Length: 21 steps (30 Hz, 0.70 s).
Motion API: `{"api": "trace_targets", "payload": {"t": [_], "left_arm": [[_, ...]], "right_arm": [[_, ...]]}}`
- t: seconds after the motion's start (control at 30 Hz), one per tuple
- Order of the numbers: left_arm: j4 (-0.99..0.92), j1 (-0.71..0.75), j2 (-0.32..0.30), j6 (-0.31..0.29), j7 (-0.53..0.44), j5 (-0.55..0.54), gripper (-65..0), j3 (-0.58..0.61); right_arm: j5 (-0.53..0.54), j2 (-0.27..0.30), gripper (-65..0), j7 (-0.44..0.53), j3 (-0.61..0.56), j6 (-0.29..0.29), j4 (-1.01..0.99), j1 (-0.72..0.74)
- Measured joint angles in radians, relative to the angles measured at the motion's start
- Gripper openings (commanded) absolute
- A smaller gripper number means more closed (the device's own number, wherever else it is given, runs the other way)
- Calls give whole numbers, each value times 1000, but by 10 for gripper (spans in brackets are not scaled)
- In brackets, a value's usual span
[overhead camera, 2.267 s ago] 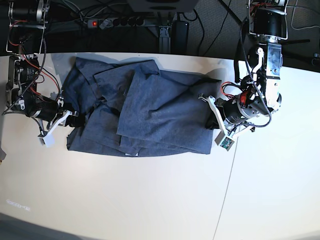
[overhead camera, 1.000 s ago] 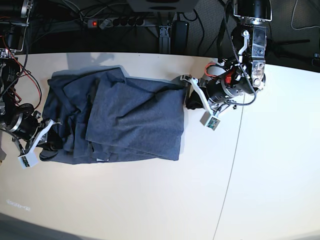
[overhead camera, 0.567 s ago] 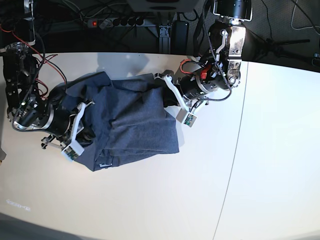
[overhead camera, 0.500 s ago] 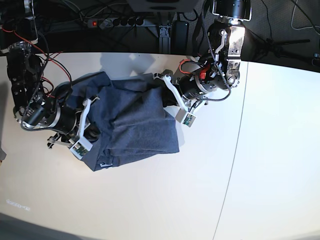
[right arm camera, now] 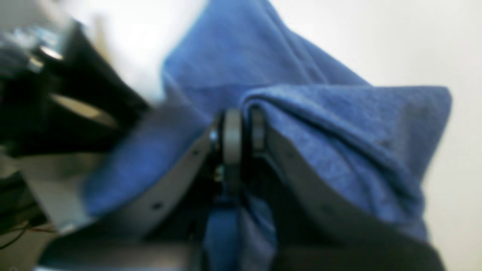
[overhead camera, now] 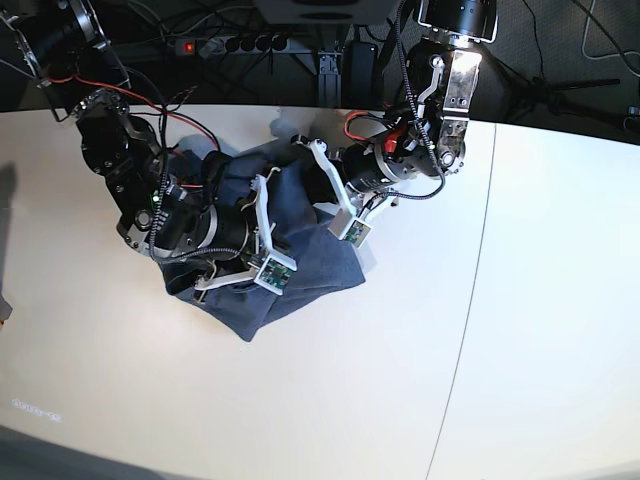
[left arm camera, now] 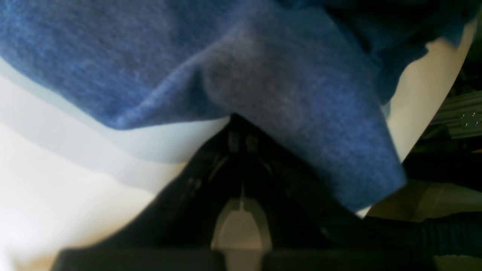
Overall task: Fold the T-shirt properly
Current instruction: 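Lift and bunch the shirt bundle between both grippers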
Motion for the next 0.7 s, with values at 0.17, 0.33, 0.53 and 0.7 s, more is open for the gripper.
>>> {"api": "trace_targets", "payload": {"t": [0.17, 0.33, 0.53, 0.7], "left_arm": [[0, 1, 0, 0, -5, 0, -650, 0], [0, 2, 0, 0, -9, 0, -650, 0], [0, 3, 0, 0, -9, -2, -650, 0], [0, 3, 0, 0, -3, -8, -650, 0]], "right_arm": [[-6, -34, -650, -8, -70, 0, 0, 0], [-17, -79, -650, -7, -101, 0, 0, -19], [-47, -146, -650, -11, -98, 0, -14, -22], [-38, -159, -650, -8, -97, 0, -24, -22]]}}
